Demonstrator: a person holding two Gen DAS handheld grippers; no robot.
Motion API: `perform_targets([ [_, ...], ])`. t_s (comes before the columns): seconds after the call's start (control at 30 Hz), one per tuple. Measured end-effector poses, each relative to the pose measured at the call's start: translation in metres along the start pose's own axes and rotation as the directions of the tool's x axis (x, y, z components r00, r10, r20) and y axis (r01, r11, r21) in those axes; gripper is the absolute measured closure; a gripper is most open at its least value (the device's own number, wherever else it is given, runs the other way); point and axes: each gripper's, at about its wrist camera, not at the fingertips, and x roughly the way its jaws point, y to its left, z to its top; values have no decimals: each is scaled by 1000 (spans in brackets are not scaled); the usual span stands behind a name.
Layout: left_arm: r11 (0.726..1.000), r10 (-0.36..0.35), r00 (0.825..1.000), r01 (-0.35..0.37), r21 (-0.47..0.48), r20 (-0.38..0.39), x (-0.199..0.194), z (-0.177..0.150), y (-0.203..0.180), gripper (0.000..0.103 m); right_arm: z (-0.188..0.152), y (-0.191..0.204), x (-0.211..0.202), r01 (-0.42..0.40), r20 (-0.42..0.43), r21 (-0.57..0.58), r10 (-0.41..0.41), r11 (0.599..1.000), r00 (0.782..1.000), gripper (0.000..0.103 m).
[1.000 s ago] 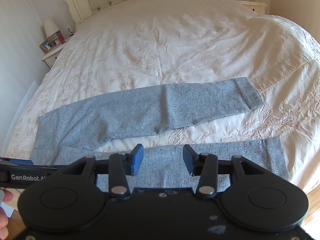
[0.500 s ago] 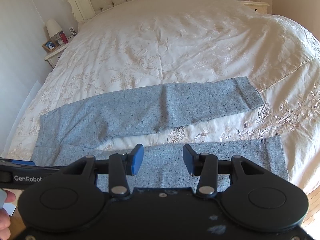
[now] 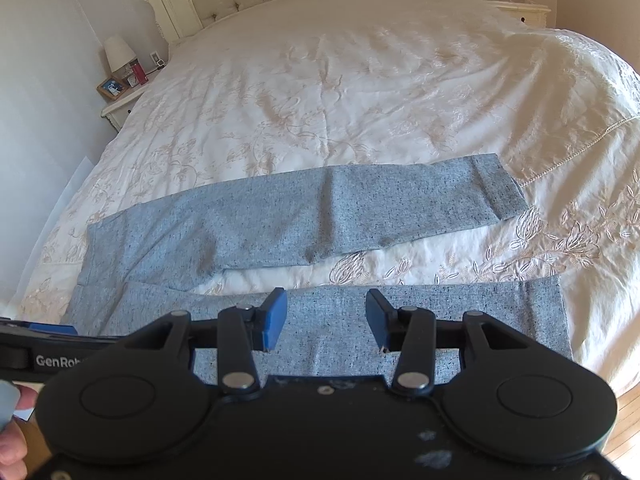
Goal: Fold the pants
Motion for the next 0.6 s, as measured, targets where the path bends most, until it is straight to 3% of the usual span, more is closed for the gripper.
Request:
perform_targets([
  [0.4, 1000, -13, 1000, 13, 11, -28, 16, 9, -7, 15, 7, -9, 23, 26, -51, -7, -26, 1000, 998, 56],
  [0.6, 1000, 5, 999, -4, 18, -39, 33, 29, 0, 15, 17, -12, 53, 138, -113, 3, -137, 990, 984, 56],
])
